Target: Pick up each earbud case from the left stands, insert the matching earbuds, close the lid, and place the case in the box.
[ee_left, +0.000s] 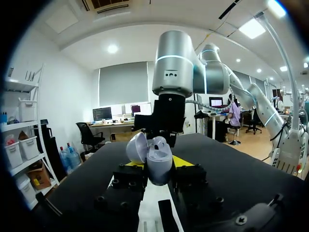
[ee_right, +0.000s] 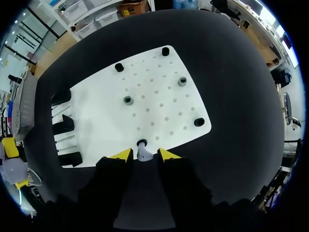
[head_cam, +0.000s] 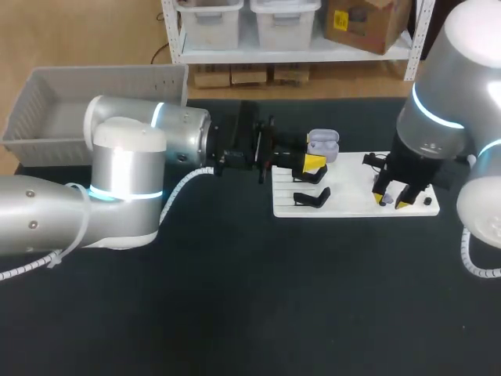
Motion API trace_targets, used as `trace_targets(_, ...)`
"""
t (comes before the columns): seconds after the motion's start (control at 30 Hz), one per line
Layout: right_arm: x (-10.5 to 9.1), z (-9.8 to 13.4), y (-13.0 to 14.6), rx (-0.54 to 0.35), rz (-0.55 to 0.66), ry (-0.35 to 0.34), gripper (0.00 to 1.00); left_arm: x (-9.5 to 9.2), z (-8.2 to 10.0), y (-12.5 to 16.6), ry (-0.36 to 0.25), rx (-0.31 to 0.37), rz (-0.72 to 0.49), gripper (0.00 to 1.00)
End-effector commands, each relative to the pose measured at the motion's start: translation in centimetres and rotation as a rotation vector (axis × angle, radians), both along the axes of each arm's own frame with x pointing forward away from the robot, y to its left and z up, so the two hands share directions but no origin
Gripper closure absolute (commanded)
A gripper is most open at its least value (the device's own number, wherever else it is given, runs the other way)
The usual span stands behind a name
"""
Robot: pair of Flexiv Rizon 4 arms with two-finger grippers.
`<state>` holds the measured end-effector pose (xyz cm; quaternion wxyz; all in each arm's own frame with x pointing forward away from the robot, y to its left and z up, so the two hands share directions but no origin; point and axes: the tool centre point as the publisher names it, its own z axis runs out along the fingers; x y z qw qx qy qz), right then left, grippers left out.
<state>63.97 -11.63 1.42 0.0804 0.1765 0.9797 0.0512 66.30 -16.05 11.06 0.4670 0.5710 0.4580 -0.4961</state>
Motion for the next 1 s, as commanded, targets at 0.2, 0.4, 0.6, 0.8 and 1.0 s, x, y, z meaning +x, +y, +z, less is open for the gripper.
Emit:
trace_targets(0.2,0.60,-0.38,0.01,-0.003,0.000,0.005,0.69,-0.12,-0.06,0.01,-0.002,-0.002,0.005,1.00)
trace_targets(0.4,0.77,-0.58,0.04,-0.006,0.002,0.008,0.71,-0.12,-0.06,0.01,-0.002,-0.002,0.005,1.00)
trace_targets(0.6,0.87,-0.67,-0.17,-0.010,0.000,0.009,0.72,-0.12,-0.06,0.01,-0.002,-0.002,0.005,1.00)
trace_targets(0.8,0.89,-0.73,-0.29,-0.011,-0.003,0.011,0.78,-0.12,-0.06,0.01,-0.002,-0.002,0.005,1.00)
trace_targets(1.0,0.76,-0.81,-0.37,-0.012,-0.007,0.014,1.00,-0.12,-0.06,0.01,-0.002,-0.002,0.005,1.00)
